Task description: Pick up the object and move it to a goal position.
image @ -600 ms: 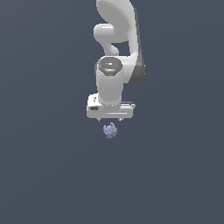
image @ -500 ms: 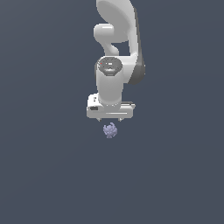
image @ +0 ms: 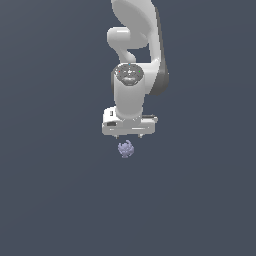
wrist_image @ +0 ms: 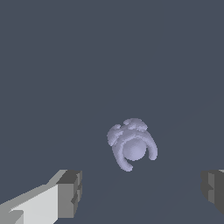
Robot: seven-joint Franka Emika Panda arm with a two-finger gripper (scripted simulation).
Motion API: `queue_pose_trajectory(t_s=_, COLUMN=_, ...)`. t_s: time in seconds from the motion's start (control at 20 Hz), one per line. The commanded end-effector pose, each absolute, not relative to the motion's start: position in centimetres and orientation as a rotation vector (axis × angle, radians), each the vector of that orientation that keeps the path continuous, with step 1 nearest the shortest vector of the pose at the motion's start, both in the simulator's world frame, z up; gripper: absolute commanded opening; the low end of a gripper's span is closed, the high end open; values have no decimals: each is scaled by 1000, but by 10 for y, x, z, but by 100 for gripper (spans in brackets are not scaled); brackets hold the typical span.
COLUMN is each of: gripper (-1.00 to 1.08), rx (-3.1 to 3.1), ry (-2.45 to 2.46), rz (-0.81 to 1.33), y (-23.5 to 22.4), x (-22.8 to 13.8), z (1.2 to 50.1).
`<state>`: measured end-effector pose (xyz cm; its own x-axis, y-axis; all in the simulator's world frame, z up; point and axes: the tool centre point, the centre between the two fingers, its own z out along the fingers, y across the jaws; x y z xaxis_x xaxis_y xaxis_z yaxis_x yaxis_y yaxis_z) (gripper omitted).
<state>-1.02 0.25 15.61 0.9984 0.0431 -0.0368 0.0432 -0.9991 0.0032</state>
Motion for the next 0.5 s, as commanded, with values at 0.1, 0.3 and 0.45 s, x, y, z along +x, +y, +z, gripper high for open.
queue_pose_trajectory(t_s=0.1, gripper=100, rx=3139, ry=74, rz=-58, y=5, x=-10, z=157)
queue_pose_trajectory(t_s=0.3, gripper=100, rx=3137, ry=94, rz=-56, y=3, x=-10, z=155)
queue_pose_trajectory(t_s=0.45, gripper=100, rx=3136, ry=132, rz=-53, y=3, x=-10, z=151)
